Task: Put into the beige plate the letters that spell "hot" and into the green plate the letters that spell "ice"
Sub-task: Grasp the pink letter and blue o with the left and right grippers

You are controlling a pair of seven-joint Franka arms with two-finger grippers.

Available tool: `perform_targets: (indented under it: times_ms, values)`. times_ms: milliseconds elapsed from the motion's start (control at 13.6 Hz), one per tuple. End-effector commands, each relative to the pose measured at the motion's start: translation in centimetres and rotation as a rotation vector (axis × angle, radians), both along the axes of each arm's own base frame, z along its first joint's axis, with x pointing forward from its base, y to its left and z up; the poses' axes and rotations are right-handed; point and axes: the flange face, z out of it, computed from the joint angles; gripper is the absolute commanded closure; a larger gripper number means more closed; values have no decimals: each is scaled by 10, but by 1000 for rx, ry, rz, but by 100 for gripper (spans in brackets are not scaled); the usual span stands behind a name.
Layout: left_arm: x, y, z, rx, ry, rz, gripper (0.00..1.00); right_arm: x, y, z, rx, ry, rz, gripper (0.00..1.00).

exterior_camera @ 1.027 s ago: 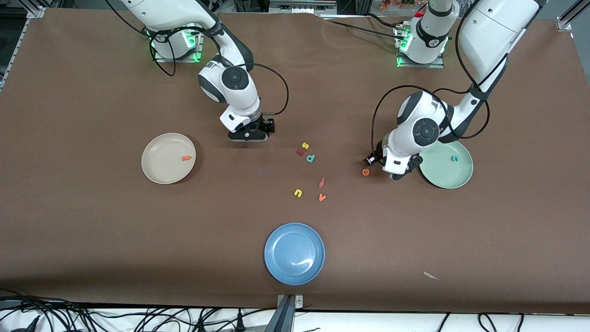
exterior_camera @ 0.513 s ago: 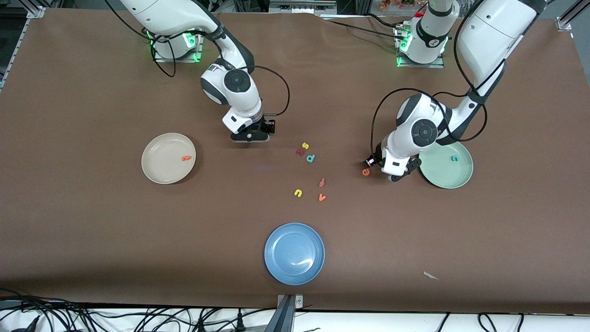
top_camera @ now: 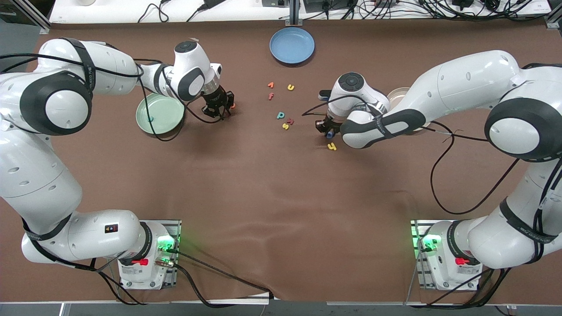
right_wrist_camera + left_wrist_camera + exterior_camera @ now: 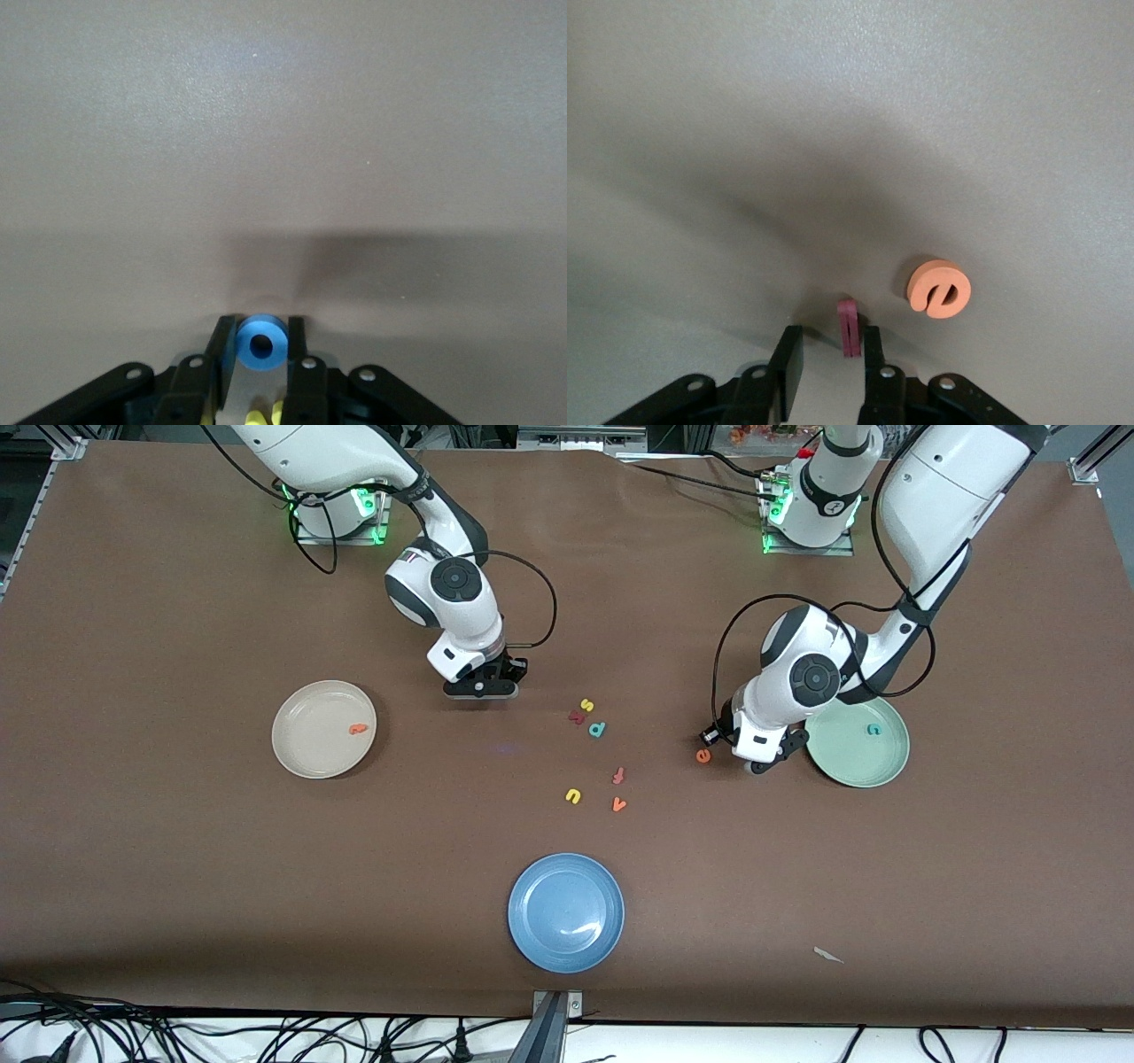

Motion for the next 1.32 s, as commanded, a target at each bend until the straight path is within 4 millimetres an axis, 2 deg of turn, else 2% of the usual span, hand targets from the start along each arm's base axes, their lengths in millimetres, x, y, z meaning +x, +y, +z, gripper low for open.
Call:
perform_targets:
  times_ms: [0, 147, 367, 513, 660, 807, 953, 1027, 1100, 1173, 1247]
  values:
    - [1, -1, -4, 26, -21, -25, 65, 7, -2, 0, -12, -26, 1, 88]
    - [3, 0, -6, 22, -28, -14, 65, 17, -8, 17, -12, -55, 18, 89]
    - [2, -1, -8, 20, -26, -15, 67, 43, -52, 53, -108, -51, 63, 88]
    - [2, -1, -8, 20, -26, -15, 75, 57, -85, 71, -154, -38, 106, 88]
    - [6, -2, -6, 17, -33, -13, 81, 64, -131, 77, -192, -12, 164, 88]
    - [6, -2, -6, 16, -33, -13, 81, 76, -190, 75, -211, 22, 229, 88]
    - [5, -2, -9, 15, -26, -13, 81, 85, -224, 74, -217, 38, 262, 88]
    - [5, -2, -9, 15, -28, -14, 85, 87, -233, 71, -220, 48, 269, 87]
    - [6, -2, -8, 18, -31, -20, 91, 90, -243, 66, -223, 59, 268, 82]
    - [7, -2, -7, 21, -37, -26, 97, 90, -247, 64, -222, 65, 264, 66]
    - [13, -1, 1, 25, -49, -29, 99, 90, -247, 64, -222, 64, 256, 29]
